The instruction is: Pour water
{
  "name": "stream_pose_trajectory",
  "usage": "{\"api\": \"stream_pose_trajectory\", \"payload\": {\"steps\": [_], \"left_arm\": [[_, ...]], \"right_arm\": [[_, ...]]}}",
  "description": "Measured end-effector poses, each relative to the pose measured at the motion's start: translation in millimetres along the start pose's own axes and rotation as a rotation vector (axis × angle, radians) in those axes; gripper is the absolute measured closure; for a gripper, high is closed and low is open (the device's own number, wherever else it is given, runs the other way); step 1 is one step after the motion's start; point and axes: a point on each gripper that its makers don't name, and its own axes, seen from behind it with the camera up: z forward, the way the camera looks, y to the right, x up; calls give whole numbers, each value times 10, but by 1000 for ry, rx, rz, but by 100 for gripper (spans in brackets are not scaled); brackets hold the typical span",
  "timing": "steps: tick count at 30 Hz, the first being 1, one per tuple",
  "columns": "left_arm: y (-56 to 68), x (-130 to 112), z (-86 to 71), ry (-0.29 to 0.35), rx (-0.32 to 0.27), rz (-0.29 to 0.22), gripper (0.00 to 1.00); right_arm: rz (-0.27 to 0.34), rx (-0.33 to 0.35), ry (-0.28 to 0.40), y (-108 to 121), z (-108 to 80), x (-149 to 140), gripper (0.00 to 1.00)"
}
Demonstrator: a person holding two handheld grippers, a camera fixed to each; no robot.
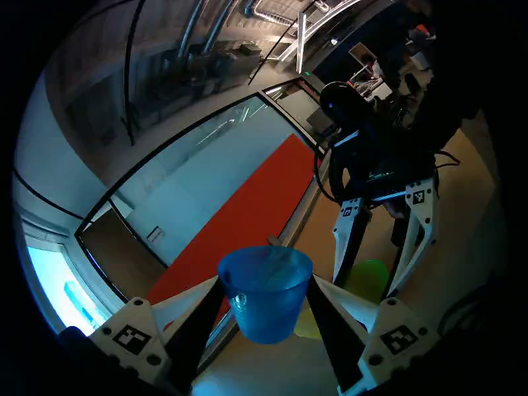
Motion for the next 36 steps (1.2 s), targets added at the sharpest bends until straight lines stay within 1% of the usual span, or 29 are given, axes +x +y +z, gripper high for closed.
{"api": "stream_pose_trajectory", "payload": {"steps": [11, 26, 36], "left_arm": [[-12, 5, 20, 5, 7, 31, 17], [-16, -2, 50, 11, 21, 87, 17], [-11, 3, 59, 16, 22, 113, 17]], "right_arm": [[-2, 1, 1, -8, -18, 24, 6], [-2, 2, 4, -3, -44, 34, 6], [-5, 3, 5, -4, -28, 51, 6]]}}
